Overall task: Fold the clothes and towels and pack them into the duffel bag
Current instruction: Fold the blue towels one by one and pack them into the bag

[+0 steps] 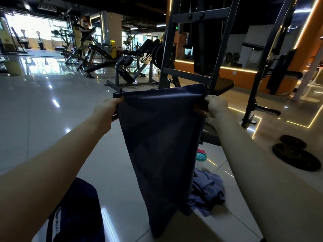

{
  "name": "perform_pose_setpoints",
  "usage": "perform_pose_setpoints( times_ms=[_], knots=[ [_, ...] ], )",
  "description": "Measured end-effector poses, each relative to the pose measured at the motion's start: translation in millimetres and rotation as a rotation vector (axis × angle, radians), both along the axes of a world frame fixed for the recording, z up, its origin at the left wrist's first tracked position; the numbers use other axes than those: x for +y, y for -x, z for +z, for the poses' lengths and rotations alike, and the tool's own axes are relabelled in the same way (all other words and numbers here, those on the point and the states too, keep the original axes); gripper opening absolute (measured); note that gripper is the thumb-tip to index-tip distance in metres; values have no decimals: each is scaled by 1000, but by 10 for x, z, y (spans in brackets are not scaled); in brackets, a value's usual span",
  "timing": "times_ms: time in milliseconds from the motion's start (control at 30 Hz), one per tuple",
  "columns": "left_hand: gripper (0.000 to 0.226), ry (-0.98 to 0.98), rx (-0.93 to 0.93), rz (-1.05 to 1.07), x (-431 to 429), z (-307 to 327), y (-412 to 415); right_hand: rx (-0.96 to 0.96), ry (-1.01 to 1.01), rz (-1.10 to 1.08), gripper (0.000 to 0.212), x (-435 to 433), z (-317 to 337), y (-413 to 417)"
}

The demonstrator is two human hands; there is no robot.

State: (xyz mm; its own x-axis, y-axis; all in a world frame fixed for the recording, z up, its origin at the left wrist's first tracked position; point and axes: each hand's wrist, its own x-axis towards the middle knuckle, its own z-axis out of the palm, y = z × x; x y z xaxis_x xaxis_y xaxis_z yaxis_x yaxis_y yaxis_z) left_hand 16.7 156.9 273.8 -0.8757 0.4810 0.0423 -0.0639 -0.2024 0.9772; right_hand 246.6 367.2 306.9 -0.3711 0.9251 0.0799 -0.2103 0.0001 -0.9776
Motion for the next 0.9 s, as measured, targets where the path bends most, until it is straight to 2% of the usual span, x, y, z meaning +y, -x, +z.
perform_pose_setpoints(
  times_ms=[200, 333, 633, 700, 800, 900],
  knots=[
    [14, -13, 118, 108, -82, 3, -56, -1, -55, 16, 8, 1, -45, 75],
    [11, -53, 152, 117, -119, 51, -102, 32, -95, 74, 17, 43, -69, 81],
    [6, -206, 93, 188, -216, 319, -86, -20, -277, 195, 7, -102, 249, -58],
    [6, -249, 47, 188, -221, 357, -94, 19, -304, 281, 6, -161, 308, -112],
    [8, -291, 31, 195, -234, 390, -141, 158, -270, 556, 11, -251, 371, -196],
    [10, -321, 56, 192, -271, 375, -168, 213, -226, 792, 14, -362, 416, -262]
  ],
)
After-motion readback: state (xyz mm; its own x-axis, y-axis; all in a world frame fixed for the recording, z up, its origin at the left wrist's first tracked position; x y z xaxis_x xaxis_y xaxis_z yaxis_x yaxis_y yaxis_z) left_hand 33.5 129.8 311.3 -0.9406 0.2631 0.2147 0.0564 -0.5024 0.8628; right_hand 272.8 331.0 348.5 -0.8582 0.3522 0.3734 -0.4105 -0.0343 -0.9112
